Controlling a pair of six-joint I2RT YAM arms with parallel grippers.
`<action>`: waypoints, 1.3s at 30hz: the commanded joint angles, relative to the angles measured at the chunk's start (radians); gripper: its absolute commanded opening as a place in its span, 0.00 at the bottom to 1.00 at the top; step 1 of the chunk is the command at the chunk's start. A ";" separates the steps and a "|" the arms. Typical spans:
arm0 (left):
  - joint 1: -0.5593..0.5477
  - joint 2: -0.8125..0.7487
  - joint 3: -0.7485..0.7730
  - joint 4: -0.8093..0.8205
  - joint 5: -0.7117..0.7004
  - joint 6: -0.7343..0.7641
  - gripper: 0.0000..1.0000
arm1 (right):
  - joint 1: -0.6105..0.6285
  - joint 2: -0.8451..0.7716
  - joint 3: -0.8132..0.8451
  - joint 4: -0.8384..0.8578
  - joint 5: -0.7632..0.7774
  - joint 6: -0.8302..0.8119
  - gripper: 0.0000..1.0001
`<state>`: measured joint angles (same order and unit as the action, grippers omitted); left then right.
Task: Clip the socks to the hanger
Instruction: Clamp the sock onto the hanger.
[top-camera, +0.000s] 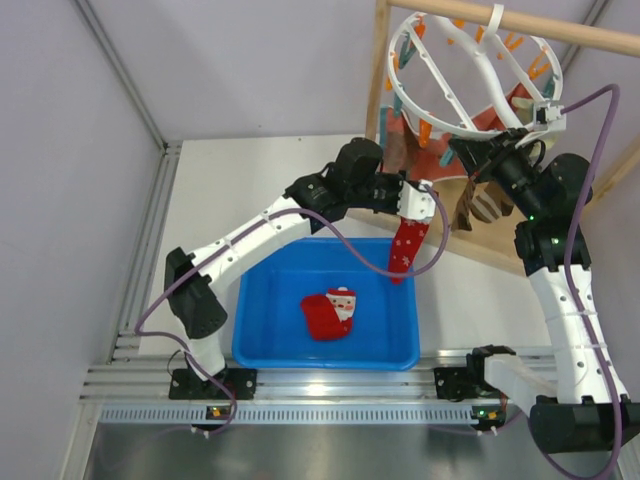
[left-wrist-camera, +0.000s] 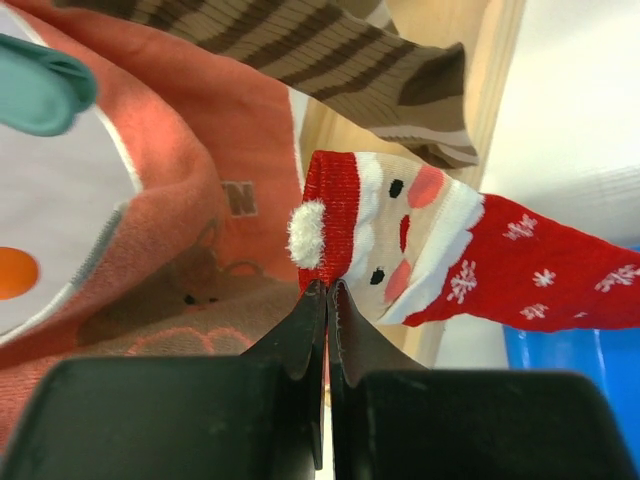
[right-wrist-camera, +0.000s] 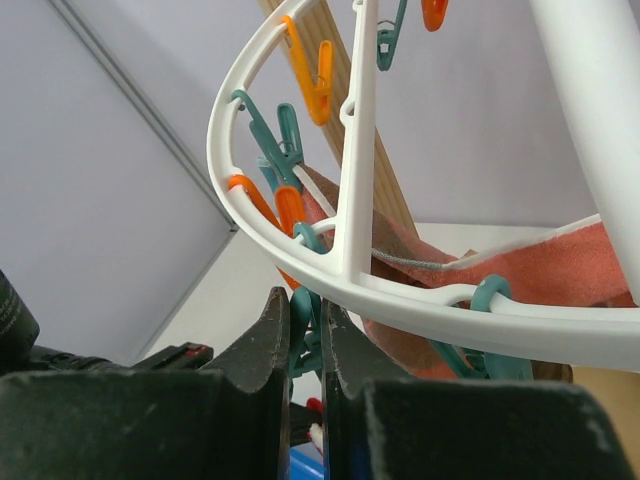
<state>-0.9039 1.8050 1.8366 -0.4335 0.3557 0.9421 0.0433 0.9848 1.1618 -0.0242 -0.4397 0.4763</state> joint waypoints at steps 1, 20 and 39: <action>0.013 -0.015 0.066 0.143 0.066 -0.002 0.00 | -0.003 -0.003 0.038 0.055 -0.037 -0.007 0.00; 0.028 0.013 0.098 0.239 0.100 -0.037 0.00 | -0.003 -0.009 0.018 0.037 -0.048 -0.033 0.00; 0.036 0.020 0.121 0.262 0.094 -0.025 0.00 | -0.002 -0.003 0.021 0.027 -0.059 -0.061 0.00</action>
<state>-0.8738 1.8126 1.8988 -0.2455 0.4305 0.9165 0.0429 0.9844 1.1595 -0.0242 -0.4549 0.4446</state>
